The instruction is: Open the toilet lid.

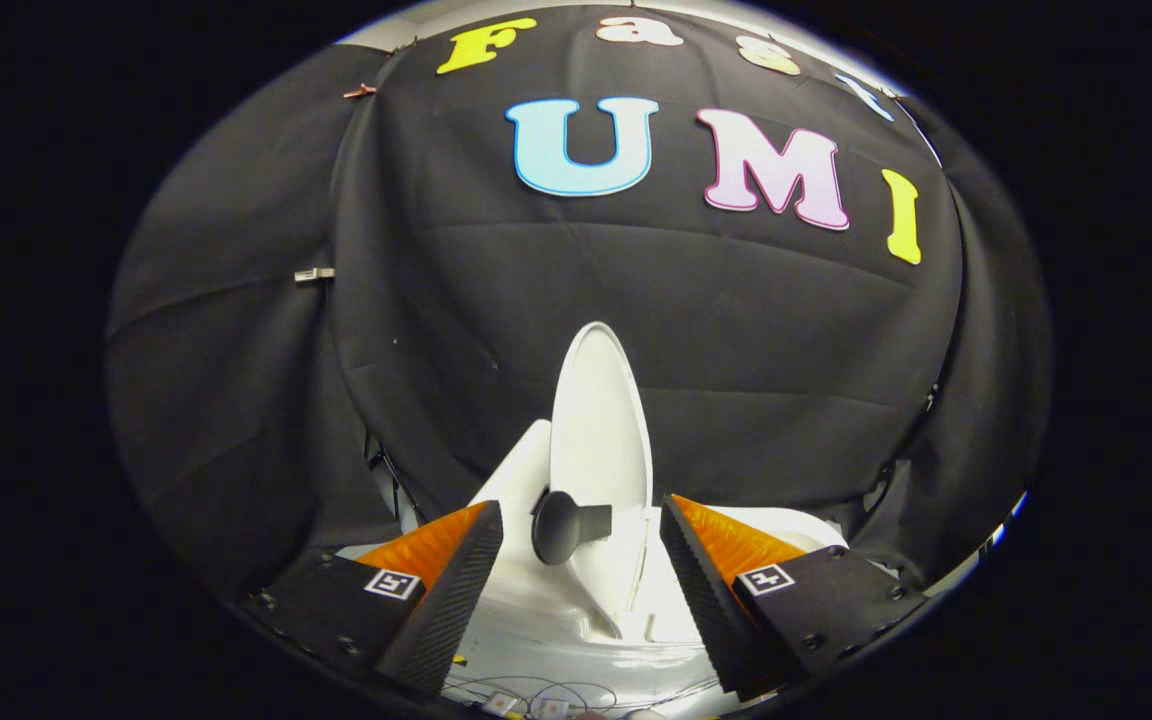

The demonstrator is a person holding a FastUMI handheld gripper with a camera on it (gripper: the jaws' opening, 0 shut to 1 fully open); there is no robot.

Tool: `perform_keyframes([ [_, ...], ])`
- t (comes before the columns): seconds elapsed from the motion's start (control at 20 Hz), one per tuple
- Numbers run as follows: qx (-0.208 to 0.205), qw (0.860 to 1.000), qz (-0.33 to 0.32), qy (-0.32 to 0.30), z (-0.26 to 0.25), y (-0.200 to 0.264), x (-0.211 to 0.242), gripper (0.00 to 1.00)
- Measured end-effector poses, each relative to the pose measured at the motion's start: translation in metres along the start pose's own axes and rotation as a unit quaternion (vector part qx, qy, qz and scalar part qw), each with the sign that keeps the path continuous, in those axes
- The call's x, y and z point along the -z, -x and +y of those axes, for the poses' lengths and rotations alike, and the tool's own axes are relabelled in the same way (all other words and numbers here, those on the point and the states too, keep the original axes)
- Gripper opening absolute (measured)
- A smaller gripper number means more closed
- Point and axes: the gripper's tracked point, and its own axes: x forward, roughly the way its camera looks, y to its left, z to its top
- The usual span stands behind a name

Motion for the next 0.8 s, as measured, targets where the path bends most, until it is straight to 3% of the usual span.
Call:
perform_keyframes([
  [0.3,-0.006,0.999,-0.042,-0.011,-0.039,0.022,-0.021,0.99],
  [0.8,0.041,0.991,-0.129,0.018,-0.147,0.038,-0.030,0.98],
])
